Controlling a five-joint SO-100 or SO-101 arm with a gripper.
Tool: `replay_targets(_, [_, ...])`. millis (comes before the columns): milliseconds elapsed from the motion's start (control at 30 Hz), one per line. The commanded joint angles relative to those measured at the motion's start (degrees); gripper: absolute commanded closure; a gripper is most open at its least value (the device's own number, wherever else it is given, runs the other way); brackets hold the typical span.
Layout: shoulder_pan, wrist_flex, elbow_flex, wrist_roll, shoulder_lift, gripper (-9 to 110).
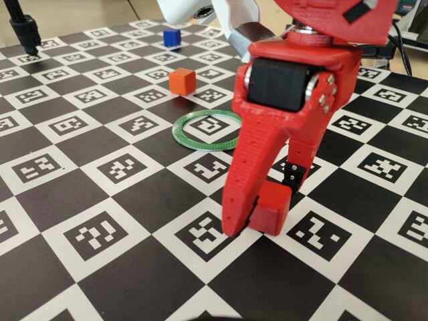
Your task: Grab the red cube then put it in the green circle then put the blue cube on top and finally the orange cube on top
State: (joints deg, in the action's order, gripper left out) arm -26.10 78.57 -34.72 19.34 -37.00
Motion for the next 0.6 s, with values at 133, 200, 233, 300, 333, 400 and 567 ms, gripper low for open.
replay_targets(133, [0.62, -0.79, 0.44, -2.11, -2.46, 53])
replay_targets(200, [0.62, -0.79, 0.44, -2.81, -2.46, 53])
replay_targets(233, [0.70, -0.79, 0.44, -3.43, -2.46, 53])
replay_targets(300, [0.70, -0.79, 0.44, -5.19, -2.46, 53])
replay_targets(333, [0.70, -0.79, 0.44, -6.42, -2.46, 53])
replay_targets(400, [0.70, -0.70, 0.44, -8.88, -2.46, 53])
replay_targets(567, [1.14, -0.62, 0.44, -13.45, -2.46, 53])
